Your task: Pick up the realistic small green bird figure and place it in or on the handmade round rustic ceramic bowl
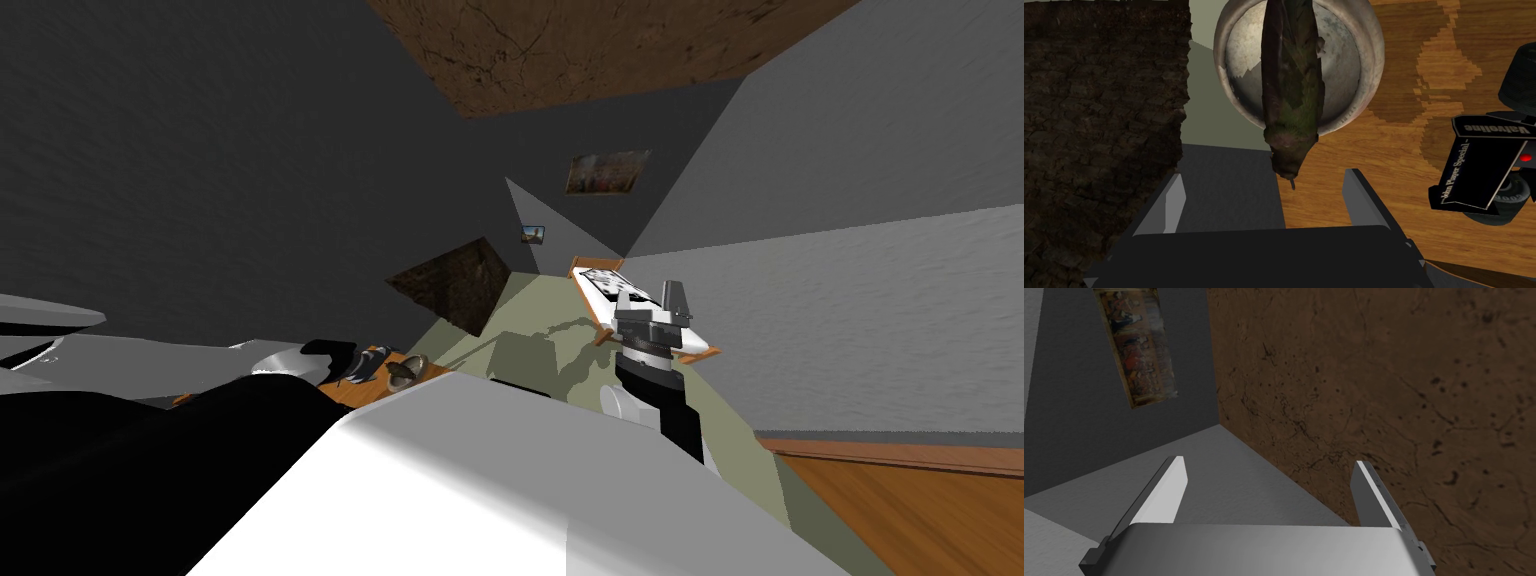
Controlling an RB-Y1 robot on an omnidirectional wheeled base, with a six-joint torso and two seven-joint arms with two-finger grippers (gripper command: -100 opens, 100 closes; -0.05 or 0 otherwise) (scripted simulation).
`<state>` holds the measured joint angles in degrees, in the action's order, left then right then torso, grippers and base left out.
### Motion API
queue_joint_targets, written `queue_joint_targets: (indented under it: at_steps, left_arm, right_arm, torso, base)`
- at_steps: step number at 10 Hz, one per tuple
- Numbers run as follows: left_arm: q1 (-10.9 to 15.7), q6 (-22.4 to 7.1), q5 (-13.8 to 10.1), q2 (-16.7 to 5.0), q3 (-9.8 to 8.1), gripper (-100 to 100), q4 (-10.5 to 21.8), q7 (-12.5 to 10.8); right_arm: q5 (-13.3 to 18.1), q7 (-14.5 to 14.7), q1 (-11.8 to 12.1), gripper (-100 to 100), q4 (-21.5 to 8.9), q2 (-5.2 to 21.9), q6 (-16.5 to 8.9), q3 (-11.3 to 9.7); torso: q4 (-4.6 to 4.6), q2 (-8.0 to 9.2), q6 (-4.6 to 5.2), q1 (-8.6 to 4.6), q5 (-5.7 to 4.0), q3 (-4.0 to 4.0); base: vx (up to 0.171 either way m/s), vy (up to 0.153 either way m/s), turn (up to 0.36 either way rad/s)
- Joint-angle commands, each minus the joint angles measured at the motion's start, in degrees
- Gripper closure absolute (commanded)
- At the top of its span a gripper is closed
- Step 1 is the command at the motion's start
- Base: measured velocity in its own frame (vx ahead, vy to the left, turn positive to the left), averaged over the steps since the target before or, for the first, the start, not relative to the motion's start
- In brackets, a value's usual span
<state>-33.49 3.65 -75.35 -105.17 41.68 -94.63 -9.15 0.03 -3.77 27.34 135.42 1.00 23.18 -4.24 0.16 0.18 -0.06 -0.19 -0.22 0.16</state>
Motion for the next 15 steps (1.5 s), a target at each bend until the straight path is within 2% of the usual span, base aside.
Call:
queue_joint_targets:
  at_steps: [1, 2, 4, 5, 6, 8, 9, 10, 15]
  left_arm:
    - [0.31, 0.35, -0.6, -2.01, 0.51, -100, -1.28, -0.59]
    - [0.22, 0.62, -1.38, -3.32, 0.65, -100, -2.14, -0.72]
    - [0.22, 0.62, -1.38, -3.32, 0.65, -100, -2.14, -0.72]
    - [0.06, 1.18, -2.95, -5.94, 0.94, -100, -3.84, -0.98]
    - [-0.02, 1.46, -3.74, -7.25, 1.08, -100, -4.7, -1.11]
    - [-0.02, 1.46, -3.74, -7.25, 1.08, -100, -4.7, -1.11]
    - [-0.05, 1.6, -3.18, -7.21, 1.13, -100, -4.61, -1.85]
    - [-0.05, 1.59, -3.32, -7.23, 1.14, 0, -4.63, -1.58]
    - [-0.05, 1.59, -3.3, -7.22, 1.14, 0, -4.63, -1.61]
  right_arm:
    - [0.0, 0.0, 0.0, 0, 0.0, 0.0, 0.0, 0.0]
    - [0.0, 0.0, 0.0, 0, 0.0, 0.0, 0.0, 0.0]
    - [0.0, 0.0, 0.0, 0, 0.0, 0.0, 0.0, 0.0]
    - [0.0, 0.0, 0.0, 0, 0.0, 0.0, 0.0, 0.0]
    - [0.0, 0.0, 0.0, 0, 0.0, 0.0, 0.0, 0.0]
    - [0.0, 0.0, 0.0, 0, 0.0, 0.0, 0.0, 0.0]
    - [0.0, 0.0, 0.0, 0, 0.0, 0.0, 0.0, 0.0]
    - [0.0, 0.0, 0.0, 0, 0.0, 0.0, 0.0, 0.0]
    - [0.0, 0.0, 0.0, 0, 0.0, 0.0, 0.0, 0.0]
  torso:
    - [0.0, 0.0, 0.0, 0.0, 0.0, 0.0]
    - [0.0, 0.01, 0.01, 0.0, 0.0, 0.0]
    - [0.01, 0.02, 0.0, 0.02, 0.01, 0.01]
    - [0.0, 0.0, 0.0, 0.01, 0.01, 0.0]
    - [0.0, 0.01, 0.0, 0.01, 0.0, 0.0]
    - [0.01, 0.03, 0.0, 0.02, 0.01, 0.02]
    - [0.0, 0.01, 0.0, 0.01, 0.01, 0.01]
    - [0.0, -0.01, 0.0, 0.0, 0.01, 0.0]
    - [-0.01, -0.02, 0.0, 0.0, 0.01, -0.01]
  base:
    - [-0.012, 0.007, 0.007]
    - [-0.016, 0.012, 0.003]
    - [-0.006, 0.004, -0.001]
    - [-0.01, 0.008, 0.011]
    - [-0.017, 0.012, 0.004]
    - [-0.011, 0.007, 0.0]
    - [0.0, 0.0, 0.0]
    - [0.0, 0.0, 0.0]
    - [0.0, 0.0, 0.0]
